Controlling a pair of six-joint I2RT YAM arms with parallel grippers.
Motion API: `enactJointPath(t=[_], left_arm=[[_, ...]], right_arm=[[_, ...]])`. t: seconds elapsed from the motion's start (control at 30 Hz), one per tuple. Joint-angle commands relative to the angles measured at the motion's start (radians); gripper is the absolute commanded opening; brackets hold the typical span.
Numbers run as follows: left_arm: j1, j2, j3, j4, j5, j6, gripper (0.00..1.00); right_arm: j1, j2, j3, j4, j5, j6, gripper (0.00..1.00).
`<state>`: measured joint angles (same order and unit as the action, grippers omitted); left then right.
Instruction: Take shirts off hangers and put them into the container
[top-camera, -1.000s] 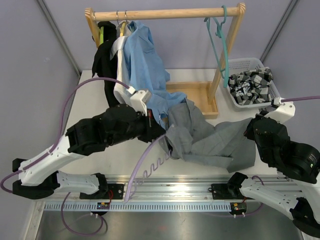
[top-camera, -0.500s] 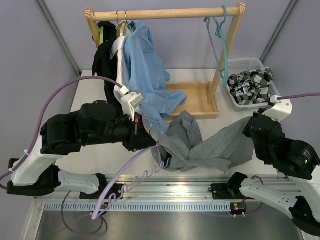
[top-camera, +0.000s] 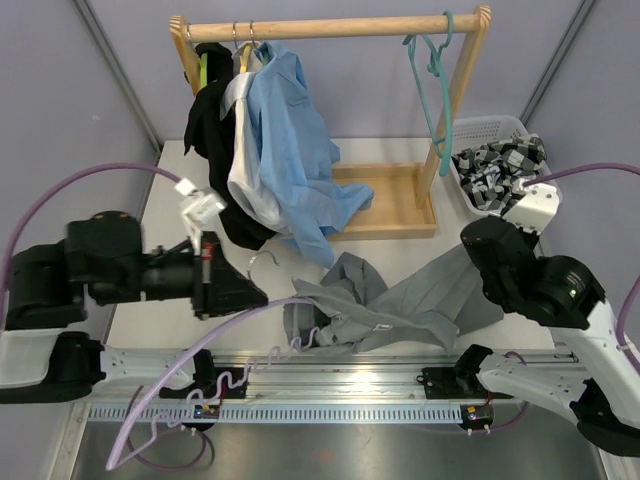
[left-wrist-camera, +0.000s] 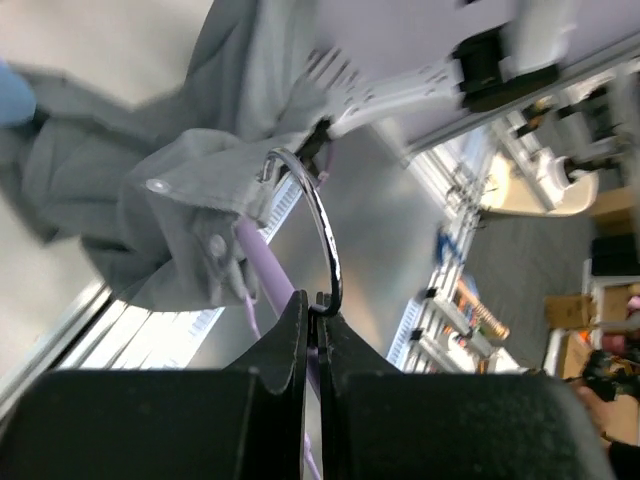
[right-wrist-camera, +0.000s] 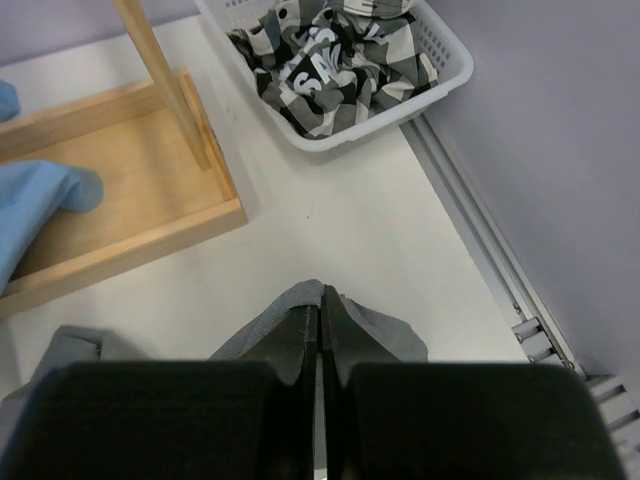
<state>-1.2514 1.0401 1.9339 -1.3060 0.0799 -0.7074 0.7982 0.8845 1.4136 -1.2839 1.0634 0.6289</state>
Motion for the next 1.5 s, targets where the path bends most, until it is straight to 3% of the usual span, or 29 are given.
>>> enactJointPath(t=[0.0, 0.13, 0.27, 0.43, 0.53, 0.67, 0.7, 0.73, 0.87, 1.0, 1.17, 1.2, 1.23, 1.3, 1.47], left_arm=[[-0.005, -0.106, 0.022, 0.191, 0.014, 0.019, 0.0], [-0.005, -0.132, -0.024, 0.27, -0.142, 0.028, 0.0], [-0.005, -0.141, -0.166, 0.445, -0.141, 0.017, 0.0], [-0.003, 0.127, -0.076, 0.393, 0.009, -0.046, 0.0], [-0.003, 0.23, -0.024, 0.381, -0.015, -0.099, 0.0], [-0.008, 0.255, -0.009, 0.395, -0.199, -0.2, 0.0], [-0.022, 0.242, -0.032, 0.399, -0.277, -0.213, 0.0], [-0.032, 0.218, -0.059, 0.41, -0.448, -0.227, 0.0], [-0.062, 0.028, -0.317, 0.598, -0.776, -0.315, 0.0], [-0.062, 0.047, -0.343, 0.676, -0.825, -0.3, 0.0], [-0.062, 0.146, -0.204, 0.821, -0.701, -0.13, 0.0], [-0.062, 0.179, -0.187, 0.836, -0.686, -0.107, 0.0], [-0.062, 0.195, -0.167, 0.841, -0.672, -0.09, 0.0], [-0.057, 0.23, -0.115, 0.849, -0.642, -0.037, 0.0], [-0.013, 0.36, -0.012, 0.763, -0.545, 0.019, 0.0]], right_arm=[[-0.002, 0.065, -0.001, -0.038, 0.043, 0.067, 0.0], [-0.002, 0.093, -0.045, -0.014, -0.029, 0.034, 0.0], [-0.002, 0.119, -0.084, -0.003, -0.085, 0.02, 0.0], [-0.002, 0.133, -0.082, 0.001, -0.094, 0.017, 0.0], [-0.002, 0.123, -0.081, 0.024, -0.095, 0.008, 0.0], [-0.002, 0.123, -0.082, 0.032, -0.1, 0.006, 0.0], [-0.002, 0.125, -0.082, 0.034, -0.102, 0.008, 0.0], [-0.001, 0.123, -0.085, 0.044, -0.109, 0.003, 0.0], [-0.002, 0.126, -0.09, 0.07, -0.123, -0.015, 0.0], [-0.002, 0.131, -0.093, 0.081, -0.121, -0.026, 0.0], [-0.002, 0.139, -0.108, 0.083, -0.129, -0.015, 0.0], [-0.002, 0.137, -0.104, 0.077, -0.132, -0.014, 0.04], [-0.002, 0.136, -0.096, 0.071, -0.131, -0.015, 0.3], [-0.002, 0.133, -0.044, 0.025, -0.126, -0.015, 0.99], [-0.002, 0.042, 0.123, 0.0, -0.186, -0.09, 1.0]])
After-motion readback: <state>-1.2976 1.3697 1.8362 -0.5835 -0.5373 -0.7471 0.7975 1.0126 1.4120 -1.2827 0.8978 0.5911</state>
